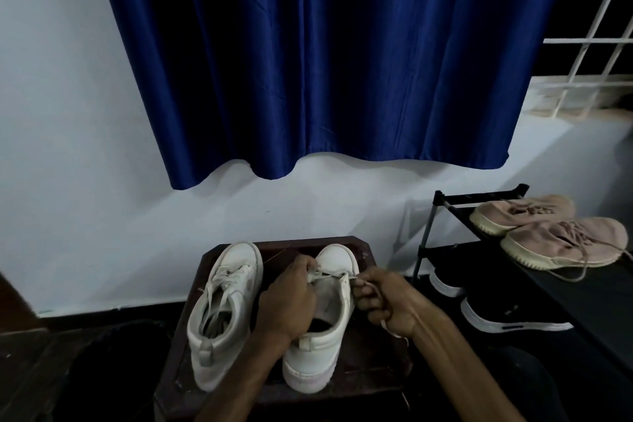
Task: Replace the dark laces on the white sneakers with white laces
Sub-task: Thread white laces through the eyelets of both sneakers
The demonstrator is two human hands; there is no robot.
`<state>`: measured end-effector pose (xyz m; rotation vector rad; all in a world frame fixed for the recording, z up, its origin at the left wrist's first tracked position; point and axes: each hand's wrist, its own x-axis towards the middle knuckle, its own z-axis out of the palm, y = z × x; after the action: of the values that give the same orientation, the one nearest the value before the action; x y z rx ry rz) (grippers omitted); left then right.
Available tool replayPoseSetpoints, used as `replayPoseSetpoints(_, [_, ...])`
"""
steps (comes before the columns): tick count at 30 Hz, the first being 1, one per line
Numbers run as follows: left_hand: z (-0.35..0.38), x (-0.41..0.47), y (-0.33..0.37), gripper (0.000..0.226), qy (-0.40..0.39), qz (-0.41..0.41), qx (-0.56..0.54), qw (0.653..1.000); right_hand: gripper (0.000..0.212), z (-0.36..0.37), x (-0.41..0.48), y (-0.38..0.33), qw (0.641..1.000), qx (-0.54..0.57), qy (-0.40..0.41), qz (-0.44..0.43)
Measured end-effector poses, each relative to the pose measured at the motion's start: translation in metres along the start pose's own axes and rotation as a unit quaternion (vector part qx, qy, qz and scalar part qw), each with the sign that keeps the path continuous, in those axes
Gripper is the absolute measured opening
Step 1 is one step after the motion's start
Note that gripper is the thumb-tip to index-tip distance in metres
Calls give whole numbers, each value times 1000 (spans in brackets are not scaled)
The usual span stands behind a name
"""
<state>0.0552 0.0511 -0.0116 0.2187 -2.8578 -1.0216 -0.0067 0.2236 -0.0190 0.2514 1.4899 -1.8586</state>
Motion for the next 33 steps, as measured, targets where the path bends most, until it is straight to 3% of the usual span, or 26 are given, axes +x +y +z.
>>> replayPoseSetpoints(3, [1, 1, -3, 40, 2, -5, -7, 1000, 27, 3, -5, 4, 967, -222, 81, -100])
replayPoseSetpoints(6, [2, 0, -3, 41, 1, -3, -2, 1000, 31, 1, -7, 6, 922, -306, 109, -212])
replayPoseSetpoints(11, [6, 2, -6, 32, 16, -26, -52, 998, 22, 2, -3, 16, 919, -309, 90, -228])
replayPoseSetpoints(15, [15, 0, -5, 31, 47, -88, -99, 990, 27, 11, 19, 14, 896, -338, 142, -251])
replayPoseSetpoints(18, [16, 0, -4, 57, 56, -133, -170, 975, 27, 11, 37, 1, 867, -391, 169, -256])
replayPoseSetpoints(19, [16, 2, -5, 55, 60, -142, -178, 972, 26, 9, 41, -2, 866, -396, 173, -253])
replayPoseSetpoints(22, [16, 9, -13, 18, 90, -112, -160, 977, 25, 7, 45, 0, 867, -391, 176, -252])
replayPoseSetpoints(27, [16, 14, -16, 11, 120, -31, -43, 991, 26, 5, 47, 4, 869, -374, 174, -274])
replayPoseSetpoints(30, [10, 17, -10, 14, 50, -66, -8, 997, 26, 6, 47, 3, 862, -391, 186, -265])
replayPoseSetpoints(33, [-3, 13, -10, 27, -56, -164, -174, 969, 27, 8, 44, 0, 839, -442, 197, -246])
